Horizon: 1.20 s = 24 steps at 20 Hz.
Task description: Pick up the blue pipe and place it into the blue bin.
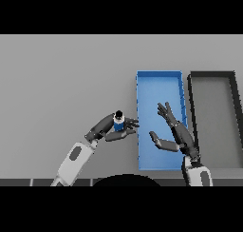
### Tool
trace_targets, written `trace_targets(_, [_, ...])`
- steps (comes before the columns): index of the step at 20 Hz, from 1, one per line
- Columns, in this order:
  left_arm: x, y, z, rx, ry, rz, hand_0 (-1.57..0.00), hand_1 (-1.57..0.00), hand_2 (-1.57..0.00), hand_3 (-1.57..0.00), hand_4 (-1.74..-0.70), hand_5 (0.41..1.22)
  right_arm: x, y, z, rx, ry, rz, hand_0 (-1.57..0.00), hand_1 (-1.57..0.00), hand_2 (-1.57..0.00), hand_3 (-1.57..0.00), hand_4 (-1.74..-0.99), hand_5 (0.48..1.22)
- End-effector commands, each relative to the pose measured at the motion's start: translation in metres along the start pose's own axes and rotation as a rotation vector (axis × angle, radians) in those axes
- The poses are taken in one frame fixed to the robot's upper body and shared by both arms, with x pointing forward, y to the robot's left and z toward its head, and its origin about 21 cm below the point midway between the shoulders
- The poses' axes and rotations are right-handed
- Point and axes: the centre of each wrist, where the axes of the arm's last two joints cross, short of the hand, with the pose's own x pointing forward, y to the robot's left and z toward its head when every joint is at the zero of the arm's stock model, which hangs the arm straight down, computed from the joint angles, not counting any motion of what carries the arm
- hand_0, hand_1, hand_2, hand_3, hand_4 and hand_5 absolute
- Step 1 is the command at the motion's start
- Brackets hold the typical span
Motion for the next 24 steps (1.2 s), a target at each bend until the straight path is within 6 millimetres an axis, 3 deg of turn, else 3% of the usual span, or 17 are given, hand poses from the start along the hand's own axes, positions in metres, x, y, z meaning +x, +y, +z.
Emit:
trace_targets(1, [0.001, 0.001, 0.001, 0.003, 0.002, -0.003, -1.57, -1.57, -1.57, -1.57, -1.47, 1.221, 0.012, 0.002, -0.008, 0.037, -0.021, 0.024, 0.00, -0.01, -0.10, 0.00, -1.261, 0.560])
trace_targets(3, [0.005, -0.003, -0.003, -0.003, -0.003, 0.000, -1.57, -1.57, -1.57, -1.57, -1.47, 1.221, 0.029, 0.002, -0.024, 0.111, -0.027, 0.085, 0.00, 0.00, -0.08, 0.00, -1.281, 0.558])
trace_targets(7, [0.003, 0.002, -0.005, 0.002, 0.010, -0.017, -1.57, -1.57, -1.57, -1.57, -1.47, 1.221, 0.048, 0.021, -0.046, 0.249, -0.077, 0.122, 0.00, 0.00, -0.04, 0.00, -1.302, 0.559])
trace_targets(13, [-0.003, 0.002, -0.005, -0.020, -0.010, 0.007, -1.57, -1.57, -1.57, -1.57, -1.46, 1.221, 0.079, 0.042, -0.073, 0.405, -0.163, 0.150, 0.00, 0.00, -0.05, 0.00, -1.242, 0.551])
trace_targets(17, [-0.006, 0.003, -0.003, -0.023, 0.009, 0.018, -1.57, -1.57, -1.57, -1.57, -1.47, 1.221, 0.092, 0.051, -0.092, 0.450, -0.137, 0.193, -0.02, -0.03, -0.08, 0.00, -1.196, 0.526])
trace_targets(20, [-0.003, 0.007, -0.005, -0.016, 0.011, -0.006, -1.57, -1.57, -1.57, -1.57, -1.47, 1.221, 0.091, 0.060, -0.105, 0.491, -0.121, 0.206, -0.03, -0.06, -0.11, -0.01, -1.192, 0.507])
trace_targets(22, [-0.004, 0.006, -0.005, -0.015, 0.039, -0.012, -1.57, -1.57, -1.57, -1.57, -1.46, 1.221, 0.092, 0.060, -0.113, 0.506, -0.114, 0.223, -0.17, -0.22, -0.26, -0.13, -1.233, 0.487])
trace_targets(24, [-0.002, 0.006, -0.004, -0.016, 0.055, -0.001, -1.57, -1.57, -1.57, -1.57, -1.56, 1.221, 0.095, 0.070, -0.120, 0.539, -0.127, 0.224, -0.51, -0.53, -0.54, -0.40, -1.331, 0.489])
